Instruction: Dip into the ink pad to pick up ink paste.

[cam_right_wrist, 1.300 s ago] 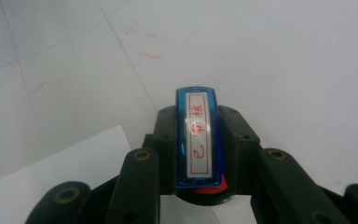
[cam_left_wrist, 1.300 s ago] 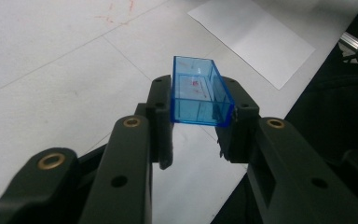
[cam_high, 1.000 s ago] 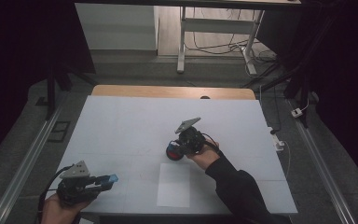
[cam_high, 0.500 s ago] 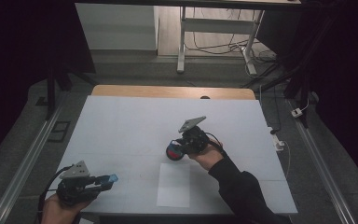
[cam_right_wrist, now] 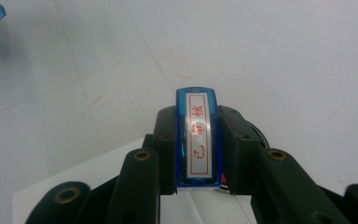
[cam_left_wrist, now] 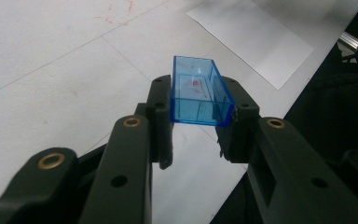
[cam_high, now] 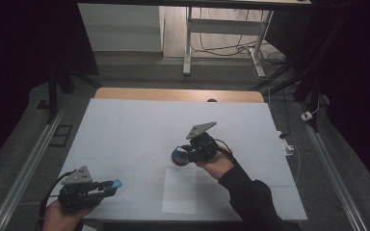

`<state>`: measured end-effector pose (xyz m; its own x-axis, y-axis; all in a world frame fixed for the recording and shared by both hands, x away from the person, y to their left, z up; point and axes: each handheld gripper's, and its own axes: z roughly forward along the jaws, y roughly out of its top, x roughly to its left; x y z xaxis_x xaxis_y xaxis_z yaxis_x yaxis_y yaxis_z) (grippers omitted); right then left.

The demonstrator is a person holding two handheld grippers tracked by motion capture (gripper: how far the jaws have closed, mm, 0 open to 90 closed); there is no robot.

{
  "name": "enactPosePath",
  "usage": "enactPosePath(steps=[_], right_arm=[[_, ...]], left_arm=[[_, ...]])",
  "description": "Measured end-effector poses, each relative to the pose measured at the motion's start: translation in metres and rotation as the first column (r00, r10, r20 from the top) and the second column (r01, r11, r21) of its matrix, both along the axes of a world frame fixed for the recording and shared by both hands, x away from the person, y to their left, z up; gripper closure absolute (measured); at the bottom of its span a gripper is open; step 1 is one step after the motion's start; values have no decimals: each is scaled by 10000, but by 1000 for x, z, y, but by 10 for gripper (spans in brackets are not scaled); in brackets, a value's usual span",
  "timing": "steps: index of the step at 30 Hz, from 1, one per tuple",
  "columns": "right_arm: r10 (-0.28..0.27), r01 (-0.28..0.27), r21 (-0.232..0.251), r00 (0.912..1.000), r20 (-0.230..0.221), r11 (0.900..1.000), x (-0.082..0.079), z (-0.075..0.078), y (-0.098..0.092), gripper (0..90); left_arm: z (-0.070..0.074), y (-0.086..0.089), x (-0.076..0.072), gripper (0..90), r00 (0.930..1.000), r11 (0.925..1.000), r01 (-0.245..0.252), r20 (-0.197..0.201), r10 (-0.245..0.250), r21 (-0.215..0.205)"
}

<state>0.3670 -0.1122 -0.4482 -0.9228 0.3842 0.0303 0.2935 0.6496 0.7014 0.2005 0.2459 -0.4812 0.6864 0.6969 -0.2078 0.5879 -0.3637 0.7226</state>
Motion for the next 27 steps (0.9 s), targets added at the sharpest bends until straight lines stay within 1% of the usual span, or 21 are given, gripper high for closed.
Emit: enactPosePath(steps=[1,4,6,12,19,27], right_arm=[[38,-38,-47,10000,10,10000,-1,1,0,699],[144,-144,61,9999,22,9999,-4,1,1,699],[213,-214,29,9998,48,9998,-6,2,1,699],[349,-348,166,9994,-60,9993,-12,3,2,699],[446,-444,301,9990,-29,9986,-21,6,0,699],[483,-477,429,9987,-141,9979,-33,5,-4,699]], left_arm=[[0,0,0,689,10000,10000,1,1,-1,1],[0,0,0,689,10000,10000,5,6,-5,3],[0,0,0,690,10000,10000,12,3,-12,1],[0,0,0,689,10000,10000,17,11,-17,11],[0,0,0,690,10000,10000,17,21,-17,10],[0,0,0,690,10000,10000,-9,12,9,-7]])
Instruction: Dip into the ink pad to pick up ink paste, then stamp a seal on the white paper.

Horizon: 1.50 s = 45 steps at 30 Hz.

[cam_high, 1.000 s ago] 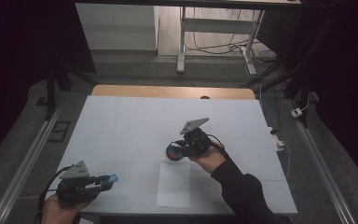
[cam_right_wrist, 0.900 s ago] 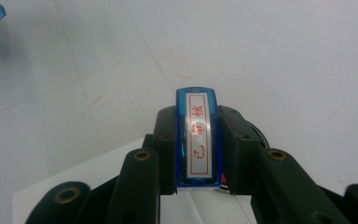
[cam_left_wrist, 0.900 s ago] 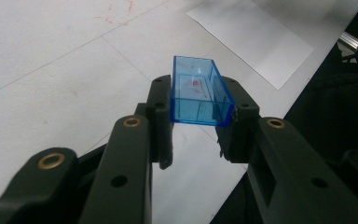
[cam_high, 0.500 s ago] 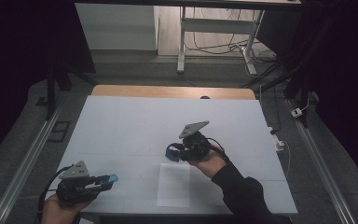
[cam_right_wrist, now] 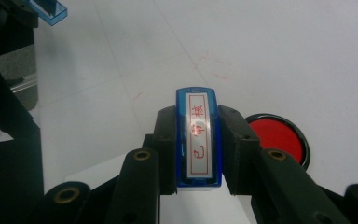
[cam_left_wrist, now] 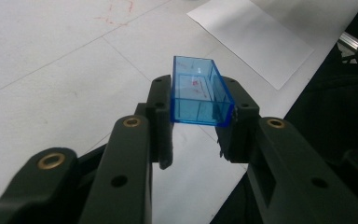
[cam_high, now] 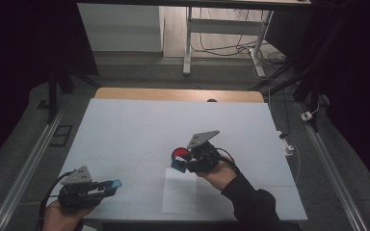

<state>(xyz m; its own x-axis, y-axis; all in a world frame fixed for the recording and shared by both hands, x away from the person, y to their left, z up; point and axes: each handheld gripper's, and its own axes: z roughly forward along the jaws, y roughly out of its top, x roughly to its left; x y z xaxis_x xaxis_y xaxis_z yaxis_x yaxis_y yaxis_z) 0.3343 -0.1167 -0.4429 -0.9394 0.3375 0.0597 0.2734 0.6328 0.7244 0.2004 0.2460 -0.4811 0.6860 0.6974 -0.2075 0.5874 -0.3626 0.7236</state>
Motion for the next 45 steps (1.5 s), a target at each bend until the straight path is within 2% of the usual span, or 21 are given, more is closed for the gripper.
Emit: enactPosePath(steps=[17,29,36,45], right_arm=[[241,-241,16,9997,-75,9997,-23,-1,-8,699],[377,-376,-275,9993,28,9989,-36,-6,-13,698],[529,-528,-600,9986,-12,9968,-35,-17,-10,699],[386,-386,-836,9993,-17,9958,-30,-27,-8,699]], left_arm=[[0,0,0,690,10000,10000,28,19,-28,16],[0,-1,0,690,10000,9999,66,34,-67,105],[0,-1,0,690,10000,9999,73,31,-73,91],[0,-2,-1,690,10000,9999,89,36,-90,116]])
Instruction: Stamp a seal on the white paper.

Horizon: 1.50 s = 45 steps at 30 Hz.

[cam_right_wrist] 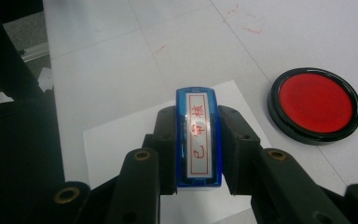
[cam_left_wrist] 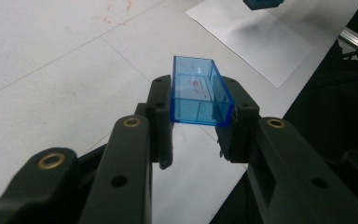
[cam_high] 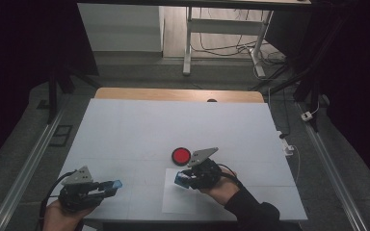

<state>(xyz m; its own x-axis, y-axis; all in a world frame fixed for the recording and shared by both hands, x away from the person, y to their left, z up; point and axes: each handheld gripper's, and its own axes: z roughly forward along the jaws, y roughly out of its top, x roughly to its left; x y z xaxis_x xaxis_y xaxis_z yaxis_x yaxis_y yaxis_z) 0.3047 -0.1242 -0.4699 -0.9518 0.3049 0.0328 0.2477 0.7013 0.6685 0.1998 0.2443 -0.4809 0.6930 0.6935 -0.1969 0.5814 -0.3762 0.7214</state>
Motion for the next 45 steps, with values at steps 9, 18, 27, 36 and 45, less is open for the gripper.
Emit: enactPosePath(steps=[9,18,27,36,45], right_arm=[[167,-164,-343,9998,72,9993,3,-10,7,699],[251,-247,-647,9997,66,9976,2,-17,12,700],[316,-302,-945,9994,136,9951,2,-20,14,701],[148,-150,-693,9999,-27,9975,2,-23,12,705],[205,-163,-865,9986,479,9961,-6,-23,15,706]], left_arm=[[0,0,0,690,10000,10000,0,-2,0,-9],[0,0,0,690,10000,10000,-7,-1,7,-7],[0,0,0,690,10000,10000,-4,-3,4,-2],[0,0,0,690,10000,10000,-23,-13,23,34],[0,-1,0,689,10000,10000,-17,-15,17,56]])
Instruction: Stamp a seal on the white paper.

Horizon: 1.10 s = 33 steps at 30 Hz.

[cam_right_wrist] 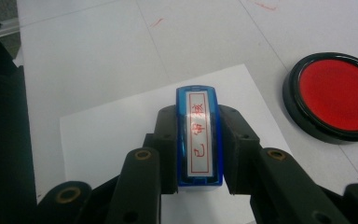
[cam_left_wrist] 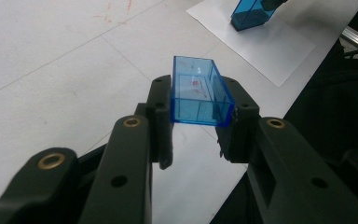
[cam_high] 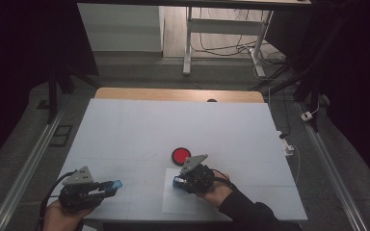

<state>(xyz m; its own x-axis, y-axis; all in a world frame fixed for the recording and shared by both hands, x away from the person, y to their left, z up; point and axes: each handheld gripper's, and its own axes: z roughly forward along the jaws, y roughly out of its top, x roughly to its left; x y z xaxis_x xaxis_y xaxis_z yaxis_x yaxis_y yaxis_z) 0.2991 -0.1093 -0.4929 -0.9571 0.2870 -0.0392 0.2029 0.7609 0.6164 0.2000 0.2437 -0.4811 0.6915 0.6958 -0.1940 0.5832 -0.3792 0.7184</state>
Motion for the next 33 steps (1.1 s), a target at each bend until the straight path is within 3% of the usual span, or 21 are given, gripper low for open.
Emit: enactPosePath(steps=[9,17,25,28,33], right_arm=[[72,-67,-157,9996,291,9999,-4,0,2,707],[-149,178,443,9977,-664,9989,9,-2,-6,706],[-442,592,920,9865,-1574,9940,18,-5,-11,706],[-397,514,821,9896,-1385,9953,16,-4,-9,706],[-222,243,391,9984,-515,9989,7,-2,-4,706]], left_arm=[[0,0,0,690,10000,10000,-1,1,1,20],[0,0,0,690,10000,10000,-26,6,26,12],[0,0,0,690,10000,10000,-29,-3,29,10],[0,0,0,690,10000,10000,-31,-7,31,7],[0,0,0,690,10000,10000,-29,-8,29,5]])
